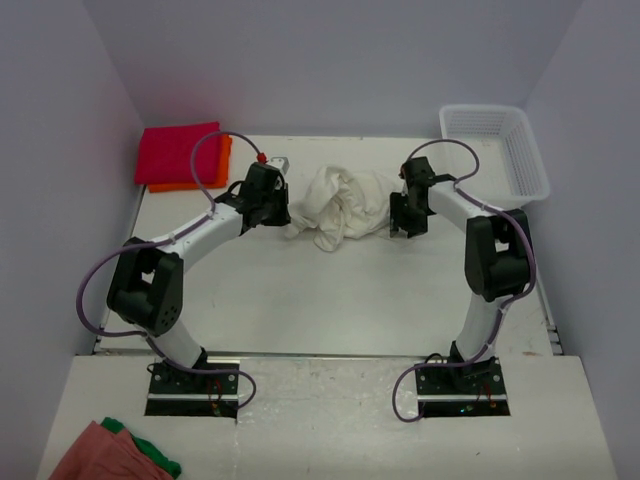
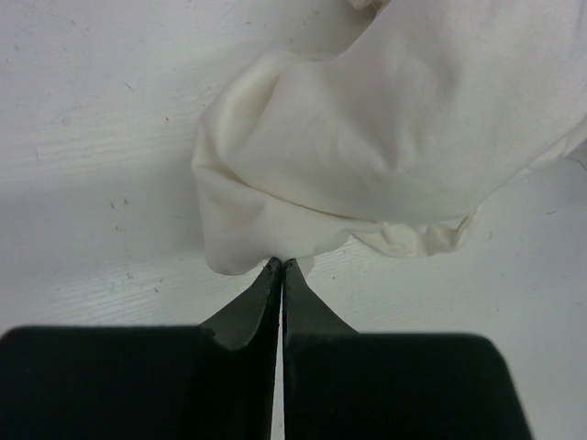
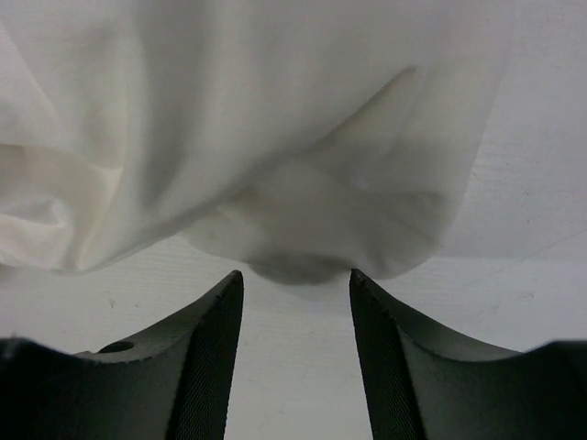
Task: Fold and stack the t-shirts
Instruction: Flatten out the tshirt
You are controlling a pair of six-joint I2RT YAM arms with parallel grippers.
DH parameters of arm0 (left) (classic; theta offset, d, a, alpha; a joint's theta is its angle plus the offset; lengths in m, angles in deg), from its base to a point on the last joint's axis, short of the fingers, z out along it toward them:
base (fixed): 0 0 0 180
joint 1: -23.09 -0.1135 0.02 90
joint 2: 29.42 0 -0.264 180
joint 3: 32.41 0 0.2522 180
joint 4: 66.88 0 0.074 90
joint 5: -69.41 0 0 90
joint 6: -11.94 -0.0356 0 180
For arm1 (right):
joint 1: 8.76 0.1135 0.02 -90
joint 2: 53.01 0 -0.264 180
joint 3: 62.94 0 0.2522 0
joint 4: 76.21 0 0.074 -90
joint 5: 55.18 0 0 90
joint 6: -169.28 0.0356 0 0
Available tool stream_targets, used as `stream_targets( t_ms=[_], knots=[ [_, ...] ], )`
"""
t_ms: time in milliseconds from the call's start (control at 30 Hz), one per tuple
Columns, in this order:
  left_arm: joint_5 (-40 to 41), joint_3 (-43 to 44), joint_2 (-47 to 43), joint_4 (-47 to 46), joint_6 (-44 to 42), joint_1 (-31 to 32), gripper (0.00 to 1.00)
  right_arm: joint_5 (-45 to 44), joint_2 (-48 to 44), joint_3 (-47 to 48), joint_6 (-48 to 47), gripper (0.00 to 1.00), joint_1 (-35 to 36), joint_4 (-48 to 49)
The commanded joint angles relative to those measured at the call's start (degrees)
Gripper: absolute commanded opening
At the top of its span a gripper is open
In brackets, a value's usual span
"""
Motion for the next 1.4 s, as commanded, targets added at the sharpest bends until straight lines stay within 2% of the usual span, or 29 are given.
stream_targets(
  t_ms=[0,200,267,367,400,433,567,733,967,1167,1233,1300,1367],
  knots=[
    [-0.17,0.37,-3.34,-0.27,-0.56,0.26,0.00,-0.90,2.21,3.66,-0.41,0.51,-0.47,-3.38],
    [-0.26,0.54,-6.51,0.87,-0.83,0.26,0.00,-0.02,5.99,8.84,-0.06,0.51,-0.47,-9.26],
    [0.09,0.63,-7.39,1.40,-1.00,0.26,0.00,0.15,7.48,10.95,0.03,0.48,-0.47,-10.33],
    [0.27,0.54,-8.62,1.40,-1.18,0.26,0.00,0.15,8.80,12.89,0.38,0.21,-0.47,-12.35],
    [0.27,0.54,-8.80,1.40,-1.26,0.26,0.00,-0.11,8.81,12.81,0.55,0.06,-0.56,-12.27],
    [0.27,0.54,-8.89,1.49,-1.35,0.26,0.00,-0.28,8.54,12.46,0.99,0.00,-0.47,-11.83],
    [0.71,0.81,-8.89,1.75,-1.53,0.17,0.00,-3.17,5.56,8.87,2.92,0.00,-0.21,-8.50],
    [2.54,3.43,-10.82,4.99,-2.05,0.08,0.00,-8.36,-3.57,7.71,3.45,0.00,0.93,-7.08],
    [6.41,13.80,-18.72,15.54,-5.04,-2.47,0.00,-19.78,-21.15,18.86,2.05,0.00,1.11,-13.22],
    [14.94,24.26,-30.50,24.33,-9.35,-2.91,0.00,-19.36,-34.14,30.82,-1.38,0.00,1.55,-20.08],
    [16.08,27.25,-34.19,26.80,-10.40,-2.91,0.00,-15.77,-37.15,32.31,-2.78,0.00,1.73,-21.14],
    [14.95,28.31,-36.47,28.55,-10.15,-2.91,0.00,-13.48,-39.70,33.02,-3.40,0.00,1.81,-23.16],
    [8.12,26.48,-36.49,28.56,-9.62,-2.82,0.00,-11.54,-39.80,33.55,-3.67,0.00,1.81,-26.31]
  ],
)
